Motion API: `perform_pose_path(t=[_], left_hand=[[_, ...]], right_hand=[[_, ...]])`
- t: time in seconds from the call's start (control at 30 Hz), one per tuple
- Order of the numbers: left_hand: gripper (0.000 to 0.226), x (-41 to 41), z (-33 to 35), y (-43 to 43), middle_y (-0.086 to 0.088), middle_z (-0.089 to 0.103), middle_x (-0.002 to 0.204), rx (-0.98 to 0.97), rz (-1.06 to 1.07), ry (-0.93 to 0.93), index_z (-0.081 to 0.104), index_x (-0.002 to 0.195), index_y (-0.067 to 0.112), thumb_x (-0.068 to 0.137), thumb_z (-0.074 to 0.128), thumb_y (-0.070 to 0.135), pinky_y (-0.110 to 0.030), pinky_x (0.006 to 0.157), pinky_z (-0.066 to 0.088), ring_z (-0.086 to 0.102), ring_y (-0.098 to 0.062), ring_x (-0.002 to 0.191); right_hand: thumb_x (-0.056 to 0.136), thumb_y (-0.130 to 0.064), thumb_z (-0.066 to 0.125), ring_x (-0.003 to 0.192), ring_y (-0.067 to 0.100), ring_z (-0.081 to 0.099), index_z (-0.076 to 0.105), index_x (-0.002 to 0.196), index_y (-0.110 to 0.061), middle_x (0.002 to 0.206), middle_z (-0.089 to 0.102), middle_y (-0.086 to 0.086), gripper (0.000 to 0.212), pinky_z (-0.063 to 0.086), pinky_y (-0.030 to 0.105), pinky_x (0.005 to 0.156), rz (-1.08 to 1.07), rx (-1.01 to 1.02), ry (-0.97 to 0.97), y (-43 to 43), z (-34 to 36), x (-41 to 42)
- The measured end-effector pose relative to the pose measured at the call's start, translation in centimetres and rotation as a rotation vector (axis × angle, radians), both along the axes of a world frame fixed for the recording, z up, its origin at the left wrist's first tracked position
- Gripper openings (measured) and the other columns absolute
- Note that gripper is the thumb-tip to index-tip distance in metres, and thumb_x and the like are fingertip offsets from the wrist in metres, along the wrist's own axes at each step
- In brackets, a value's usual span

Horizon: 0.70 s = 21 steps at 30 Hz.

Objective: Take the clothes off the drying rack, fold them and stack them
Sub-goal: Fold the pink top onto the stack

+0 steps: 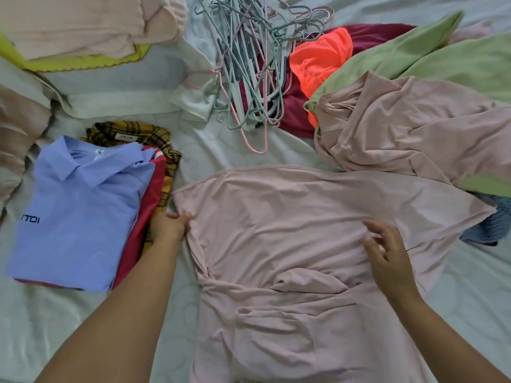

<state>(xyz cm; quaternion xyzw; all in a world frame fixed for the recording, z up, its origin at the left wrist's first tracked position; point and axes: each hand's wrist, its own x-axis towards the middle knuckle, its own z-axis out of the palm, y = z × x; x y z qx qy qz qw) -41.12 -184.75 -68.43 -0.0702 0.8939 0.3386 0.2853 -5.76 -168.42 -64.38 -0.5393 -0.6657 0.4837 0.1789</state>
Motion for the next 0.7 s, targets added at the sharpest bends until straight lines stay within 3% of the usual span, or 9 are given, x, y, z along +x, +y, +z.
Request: perform_pose_path(t=[0.03,0.1,0.2,0.3,0.4,0.47,0.57,0.63,0.7], left_hand=[[0.026,0.2,0.6,0.3,-0.014,0.056,0.07,0.013,0.007,-0.007,0.049,0.064,0.011,0.084,0.066,0.007,-0.026,0.054,0.039,0.048,-0.022,0.052],[0.025,0.9,2.5,1.2,-0.012,0.053,0.07,0.106,0.049,-0.006,0.05,0.066,0.014,0.086,0.058,0.001,-0.023,0.049,0.038,0.045,-0.019,0.053],[0.026,4.9,7.1,4.0,-0.006,0.051,0.066,0.4,-0.09,0.033,0.05,0.069,0.016,0.085,0.056,-0.004,-0.02,0.046,0.044,0.047,-0.011,0.054],[0.019,11.8,10.8,6.9,-0.002,0.058,0.086,0.632,-0.397,-0.098,0.056,0.09,0.015,0.086,0.057,-0.004,-0.023,0.066,0.049,0.056,-0.007,0.071],[0.036,14.1,9.9,4.6,0.001,0.053,0.117,0.428,-0.475,0.006,0.049,0.121,0.011,0.087,0.061,0.009,-0.024,0.086,0.045,0.054,-0.012,0.099],[0.032,13.5,7.6,-0.8,-0.005,0.055,0.119,0.19,-0.414,0.107,0.051,0.118,0.009,0.088,0.06,0.011,-0.024,0.082,0.042,0.055,-0.017,0.101],[0.021,14.5,5.1,-10.5,-0.006,0.059,0.11,-0.041,-0.435,-0.039,0.055,0.104,0.018,0.085,0.066,0.02,-0.024,0.081,0.043,0.057,-0.017,0.098],[0.022,15.6,4.5,-14.6,-0.001,0.061,0.105,0.002,-0.439,-0.178,0.055,0.096,0.028,0.081,0.071,0.026,-0.024,0.081,0.048,0.059,-0.012,0.095],[0.031,16.2,4.3,-16.6,0.003,0.063,0.101,0.076,-0.435,-0.279,0.055,0.096,0.032,0.078,0.074,0.015,-0.018,0.075,0.049,0.06,-0.011,0.092]], right_hand=[[0.091,-0.022,0.05,0.089,-0.009,0.052,0.056,0.106,-0.025,0.113,0.052,-0.001,0.017,0.04,0.003,0.075,0.004,-0.016,0.021,-0.6,0.2,-0.3],[0.095,-0.009,0.05,0.084,-0.004,0.056,0.059,0.098,-0.028,0.107,0.058,0.003,0.022,0.045,0.009,0.072,0.023,-0.125,0.104,-1.7,0.6,-1.2],[0.096,-0.01,0.044,0.081,0.006,0.063,0.062,0.101,-0.019,0.103,0.065,0.006,0.021,0.051,0.016,0.07,0.049,-0.367,0.221,-3.0,1.4,-3.0],[0.1,-0.023,0.036,0.089,0.017,0.064,0.056,0.11,-0.012,0.104,0.065,0.007,0.025,0.053,0.022,0.073,-0.107,-0.664,0.359,-3.1,2.0,-5.0],[0.1,-0.034,0.036,0.093,0.018,0.062,0.051,0.113,-0.011,0.103,0.064,0.008,0.031,0.049,0.029,0.086,-0.319,-0.836,0.433,-1.9,2.1,-5.8],[0.098,-0.03,0.042,0.096,0.018,0.06,0.049,0.114,-0.011,0.104,0.062,0.008,0.026,0.045,0.031,0.094,-0.372,-0.853,0.41,-1.4,2.1,-5.9],[0.097,-0.014,0.045,0.103,0.022,0.056,0.048,0.112,-0.007,0.112,0.057,0.011,0.017,0.042,0.033,0.098,-0.348,-0.81,0.362,-1.1,1.8,-6.4],[0.096,-0.009,0.046,0.092,0.02,0.059,0.051,0.107,-0.003,0.102,0.058,0.01,0.013,0.047,0.027,0.086,-0.358,-0.793,0.338,-0.9,1.5,-7.4],[0.093,-0.013,0.054,0.067,0.011,0.061,0.056,0.093,-0.006,0.083,0.059,0.004,0.007,0.048,0.014,0.057,-0.409,-0.801,0.279,-0.6,0.9,-8.6]])
